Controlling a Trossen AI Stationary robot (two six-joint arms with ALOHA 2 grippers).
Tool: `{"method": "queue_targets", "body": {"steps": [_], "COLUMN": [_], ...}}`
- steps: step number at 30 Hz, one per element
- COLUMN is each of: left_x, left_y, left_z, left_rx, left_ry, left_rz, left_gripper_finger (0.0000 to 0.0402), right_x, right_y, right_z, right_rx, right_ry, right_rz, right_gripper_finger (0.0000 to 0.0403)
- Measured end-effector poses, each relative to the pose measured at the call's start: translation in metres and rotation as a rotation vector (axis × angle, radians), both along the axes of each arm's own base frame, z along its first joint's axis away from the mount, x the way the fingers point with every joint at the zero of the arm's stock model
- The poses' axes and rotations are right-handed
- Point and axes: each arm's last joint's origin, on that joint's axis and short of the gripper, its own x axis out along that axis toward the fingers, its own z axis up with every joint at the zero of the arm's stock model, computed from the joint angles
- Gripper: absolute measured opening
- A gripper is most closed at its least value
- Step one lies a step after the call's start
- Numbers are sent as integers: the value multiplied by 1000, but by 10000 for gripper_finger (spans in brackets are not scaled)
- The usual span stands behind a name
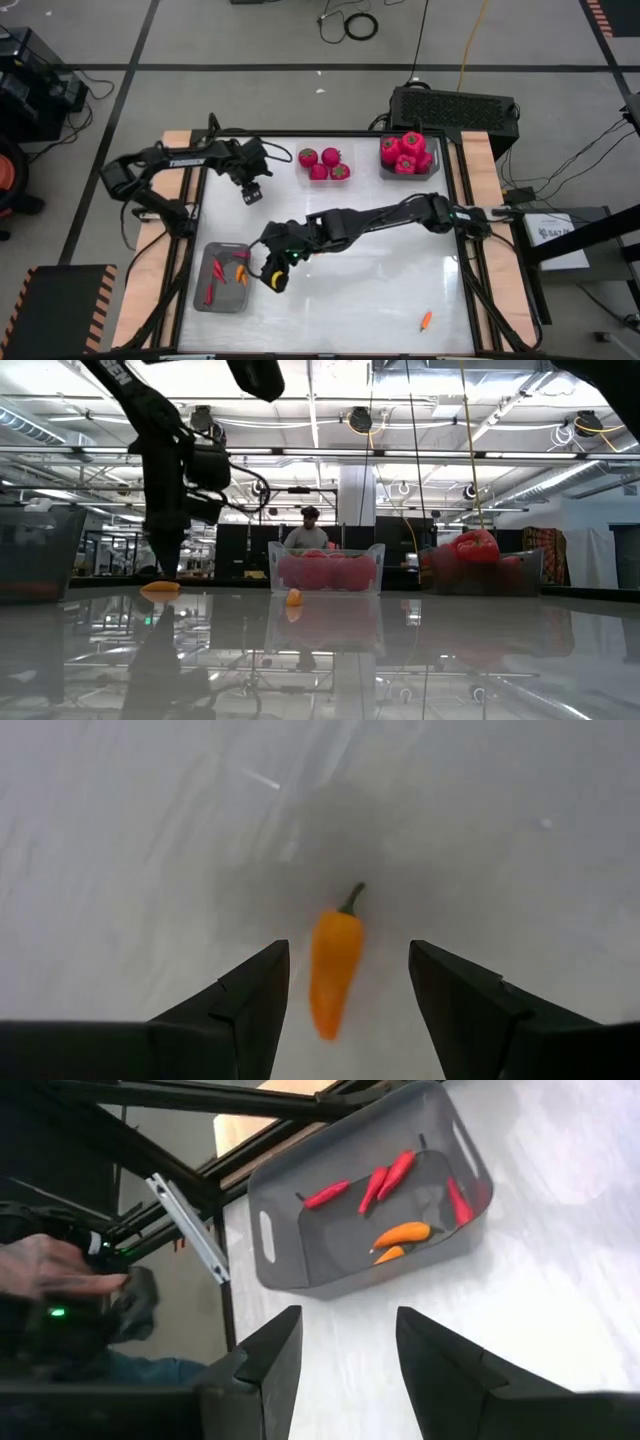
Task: Sort produce into baskets
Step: Put the yellow chili into the bottom gray bin
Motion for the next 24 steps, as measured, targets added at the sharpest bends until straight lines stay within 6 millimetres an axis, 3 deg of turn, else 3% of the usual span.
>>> {"method": "queue_targets", "body": {"steps": [9,19,24], "left_x": [3,3,0], "left_y": [6,4,-1], "left_z": [-18,-17,-4], "left_rx": [-40,-74,-103], "left_ry": [52,34,-40], "left_rz": [-1,-3,10], "left_gripper_finger": [205,64,20], "right_x": [-10,-17,-20], "right_y": [22,33,40], "right_z": [-4,-7,-8], "right_rx": [14,29,32], "right_ry": [65,127,142], "right_rz": [19,16,23], "right_gripper_finger": [155,155,155]}}
